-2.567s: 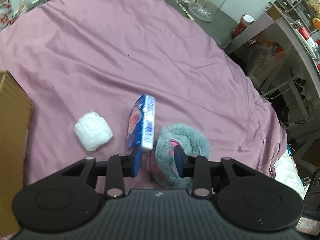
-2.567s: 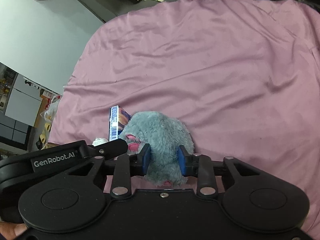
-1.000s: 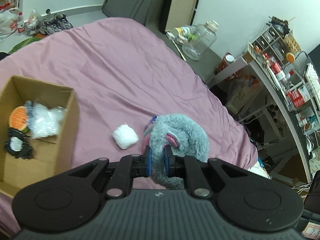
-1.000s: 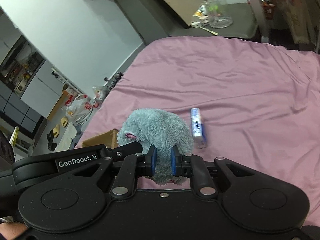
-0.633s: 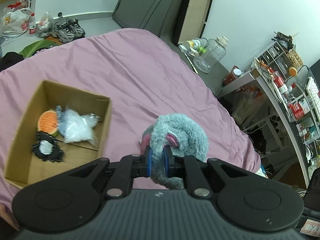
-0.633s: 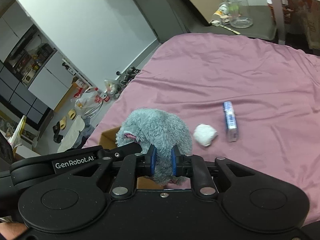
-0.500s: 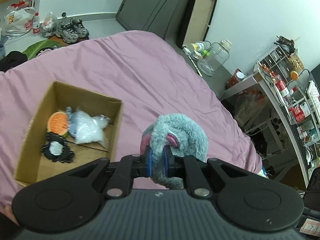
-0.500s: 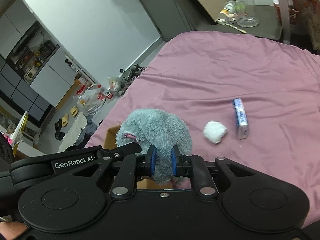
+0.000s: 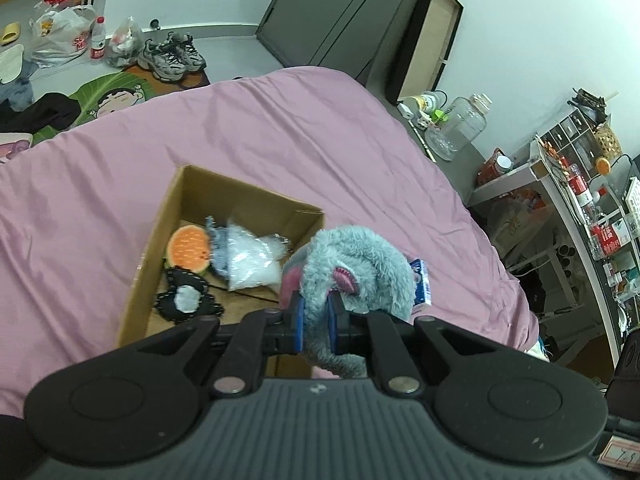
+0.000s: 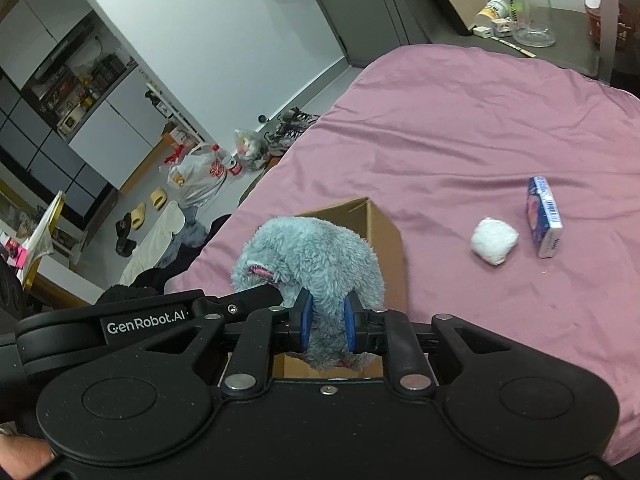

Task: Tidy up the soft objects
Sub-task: 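Carry the grey fluffy plush over the box with both tools, then open both tools to drop the grey plush into the box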

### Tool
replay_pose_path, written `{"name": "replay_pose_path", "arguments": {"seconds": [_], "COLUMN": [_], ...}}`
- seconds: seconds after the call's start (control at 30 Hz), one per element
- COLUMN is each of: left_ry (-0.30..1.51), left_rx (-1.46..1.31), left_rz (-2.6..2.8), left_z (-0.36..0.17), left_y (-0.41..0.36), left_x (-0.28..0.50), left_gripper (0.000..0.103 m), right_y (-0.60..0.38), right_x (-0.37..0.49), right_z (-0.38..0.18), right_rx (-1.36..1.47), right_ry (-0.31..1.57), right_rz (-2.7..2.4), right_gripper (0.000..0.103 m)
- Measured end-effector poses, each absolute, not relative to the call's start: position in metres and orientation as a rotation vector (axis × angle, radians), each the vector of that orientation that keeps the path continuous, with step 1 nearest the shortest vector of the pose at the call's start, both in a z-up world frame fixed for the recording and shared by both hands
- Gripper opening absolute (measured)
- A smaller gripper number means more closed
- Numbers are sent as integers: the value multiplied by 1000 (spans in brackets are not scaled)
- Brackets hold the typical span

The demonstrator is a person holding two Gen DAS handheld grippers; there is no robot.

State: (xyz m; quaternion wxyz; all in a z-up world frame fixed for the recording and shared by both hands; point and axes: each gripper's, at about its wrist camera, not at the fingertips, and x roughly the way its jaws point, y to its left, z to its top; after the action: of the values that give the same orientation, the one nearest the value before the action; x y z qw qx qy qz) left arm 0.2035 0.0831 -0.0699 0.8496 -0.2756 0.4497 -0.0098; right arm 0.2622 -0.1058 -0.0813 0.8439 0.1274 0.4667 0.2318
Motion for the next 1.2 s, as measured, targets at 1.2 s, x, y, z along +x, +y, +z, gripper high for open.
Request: {"name": "replay_pose_path", "arguments": {"seconds": [1.2], "left_ry": [1045], "left_rx": [-513], "left_rz": [108], "left_z": [-82], "left_y": [113], "left_x": [204], "left_gripper": [46], "right_y": [-122], "right_x": [265], "right_z": [-87], "right_rx": [278], "right_ry": [1012], "right_rz": [402], "right_gripper": [57]}}
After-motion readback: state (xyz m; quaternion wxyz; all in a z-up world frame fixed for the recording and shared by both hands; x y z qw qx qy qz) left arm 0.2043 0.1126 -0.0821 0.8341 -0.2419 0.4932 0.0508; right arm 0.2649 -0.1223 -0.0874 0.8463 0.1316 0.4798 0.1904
